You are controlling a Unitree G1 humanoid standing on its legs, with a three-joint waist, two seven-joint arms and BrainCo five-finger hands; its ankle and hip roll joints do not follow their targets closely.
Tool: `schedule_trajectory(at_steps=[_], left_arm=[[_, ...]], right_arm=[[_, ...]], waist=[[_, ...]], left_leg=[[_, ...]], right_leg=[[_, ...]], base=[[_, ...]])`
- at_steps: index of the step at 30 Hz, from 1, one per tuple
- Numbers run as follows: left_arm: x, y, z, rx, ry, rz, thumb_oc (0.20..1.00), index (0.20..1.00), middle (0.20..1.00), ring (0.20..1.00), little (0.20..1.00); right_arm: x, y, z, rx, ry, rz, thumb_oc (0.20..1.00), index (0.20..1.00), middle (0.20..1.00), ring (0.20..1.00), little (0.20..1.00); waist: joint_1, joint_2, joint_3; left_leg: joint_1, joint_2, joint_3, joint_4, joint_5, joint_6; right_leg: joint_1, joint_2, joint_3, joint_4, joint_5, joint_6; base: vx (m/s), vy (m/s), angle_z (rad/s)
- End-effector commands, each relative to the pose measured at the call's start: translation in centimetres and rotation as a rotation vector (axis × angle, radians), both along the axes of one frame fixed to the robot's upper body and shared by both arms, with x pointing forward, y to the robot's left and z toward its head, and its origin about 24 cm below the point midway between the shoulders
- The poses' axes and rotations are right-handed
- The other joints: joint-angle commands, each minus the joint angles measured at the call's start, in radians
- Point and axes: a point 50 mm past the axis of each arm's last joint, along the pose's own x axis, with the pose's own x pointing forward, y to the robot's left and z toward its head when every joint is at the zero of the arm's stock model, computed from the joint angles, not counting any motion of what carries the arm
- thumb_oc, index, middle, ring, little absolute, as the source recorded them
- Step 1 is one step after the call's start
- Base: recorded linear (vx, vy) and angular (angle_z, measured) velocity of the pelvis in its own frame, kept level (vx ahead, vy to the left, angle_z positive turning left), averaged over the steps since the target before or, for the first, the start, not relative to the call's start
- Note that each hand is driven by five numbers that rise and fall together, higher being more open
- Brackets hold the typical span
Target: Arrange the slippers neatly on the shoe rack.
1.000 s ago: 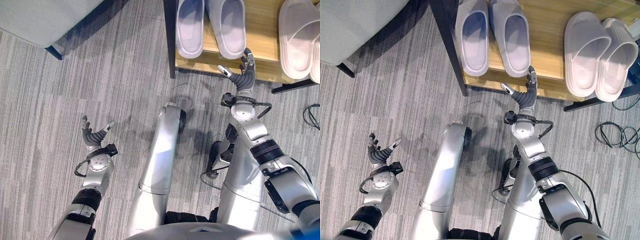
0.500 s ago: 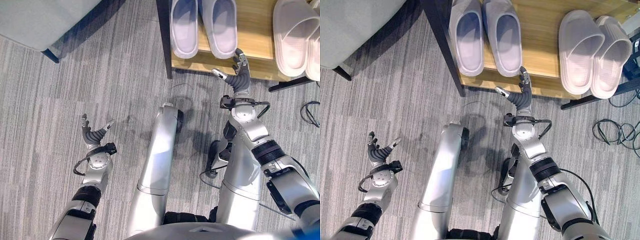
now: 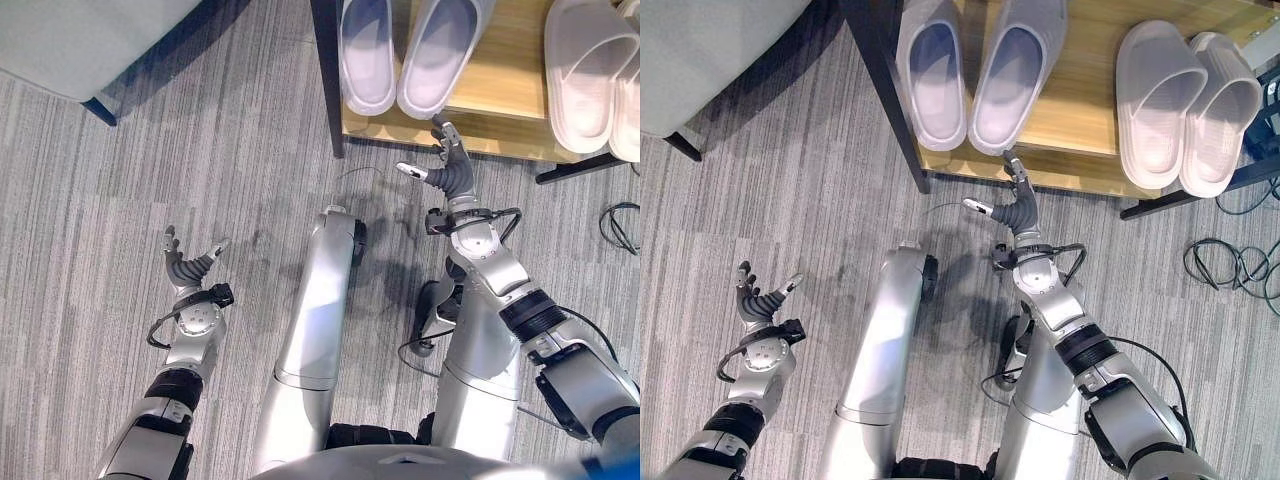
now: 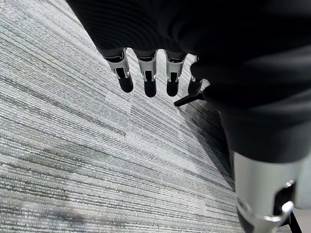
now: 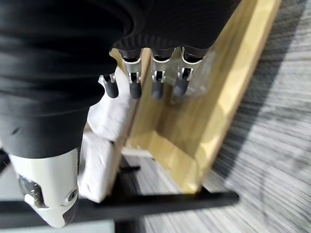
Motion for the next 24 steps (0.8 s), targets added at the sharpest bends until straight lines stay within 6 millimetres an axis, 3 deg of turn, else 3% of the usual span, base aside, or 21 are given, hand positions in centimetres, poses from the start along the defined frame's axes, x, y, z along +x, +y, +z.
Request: schedule_trajectory(at_steps=[1, 9, 11, 15, 19, 21, 22, 24], left_arm=[[-0.8, 1.0, -0.2, 0.042, -0.008, 0.035, 1.0, 1.0, 1.0, 1.0, 1.0], [-1.6, 1.1, -0.8, 0.031, 0.008, 0.026, 1.0, 1.0, 1.0, 1.0, 1.0], [-1.9, 0.8, -1.3, 0.042, 0.024, 0.008, 1.0, 1.0, 1.0, 1.0, 1.0], [-1.9, 0.5, -1.7, 0.021, 0.033, 0.003, 1.0, 1.0, 1.0, 1.0, 1.0], [-1.9, 0.6, -1.8, -0.009, 0.026, 0.006, 1.0, 1.0, 1.0, 1.0, 1.0], [-1.9, 1.0, -1.9, -0.033, 0.023, 0.033, 1.0, 1.0, 1.0, 1.0, 1.0], [-1.9, 1.1, -2.2, -0.068, 0.022, 0.045, 1.0, 1.0, 1.0, 1.0, 1.0], [-1.5, 1.1, -2.1, -0.07, 0.029, 0.036, 1.0, 1.0, 1.0, 1.0, 1.0]], right_arm=[[-0.5, 1.2, 2.8, 0.066, -0.158, -0.022, 1.0, 1.0, 1.0, 1.0, 1.0], [-1.0, -3.2, 7.3, 0.281, -0.384, -0.304, 1.0, 1.0, 1.0, 1.0, 1.0], [-1.5, -4.5, 9.9, 0.296, -0.511, -0.352, 1.0, 1.0, 1.0, 1.0, 1.0], [-1.0, -4.7, 11.4, 0.387, -0.524, -0.331, 1.0, 1.0, 1.0, 1.0, 1.0], [-1.9, -6.0, 10.6, 0.447, -0.534, -0.353, 1.0, 1.0, 1.0, 1.0, 1.0], [-3.1, -8.4, 8.7, 0.443, -0.521, -0.468, 1.0, 1.0, 1.0, 1.0, 1.0], [-3.9, -10.3, 6.8, 0.48, -0.483, -0.566, 1.0, 1.0, 1.0, 1.0, 1.0], [-4.6, -11.9, 5.0, 0.508, -0.439, -0.643, 1.0, 1.0, 1.0, 1.0, 1.0]], waist=[[0.042, -0.038, -0.027], [0.037, -0.031, -0.027], [0.037, -0.028, -0.027], [0.044, -0.022, -0.027], [0.023, -0.038, -0.027], [0.0, -0.06, -0.027], [-0.017, -0.078, -0.027], [-0.031, -0.089, -0.027]], left_leg=[[0.035, -0.071, -0.113, 0.01, -0.089, 0.02], [0.035, -0.07, -0.107, 0.004, -0.082, 0.02], [0.035, -0.075, -0.106, 0.009, -0.082, 0.019], [0.035, -0.075, -0.11, 0.012, -0.08, 0.014], [0.035, -0.073, -0.1, 0.0, -0.069, 0.011], [0.035, -0.066, -0.09, -0.024, -0.053, 0.008], [0.035, -0.06, -0.083, -0.069, -0.038, 0.007], [0.035, -0.051, -0.078, -0.139, -0.009, 0.007]], right_leg=[[0.029, -0.005, 0.149, 0.027, 0.263, -0.08], [0.026, 0.003, 0.148, 0.03, 0.263, -0.077], [0.023, 0.004, 0.147, 0.04, 0.26, -0.075], [0.028, 0.001, 0.148, 0.048, 0.267, -0.067], [0.039, -0.001, 0.154, 0.04, 0.274, -0.06], [0.046, -0.009, 0.155, 0.015, 0.276, -0.053], [0.053, -0.023, 0.149, -0.031, 0.287, -0.043], [0.061, -0.039, 0.138, -0.101, 0.298, -0.039]], base=[[0.0, 0.0, 0.0], [0.0, 0.0, 0.0], [0.0, 0.0, 0.0], [0.0, 0.0, 0.0], [0.0, 0.0, 0.0], [0.0, -0.006, 0.05], [-0.02, 0.003, 0.08], [-0.07, 0.008, 0.13]])
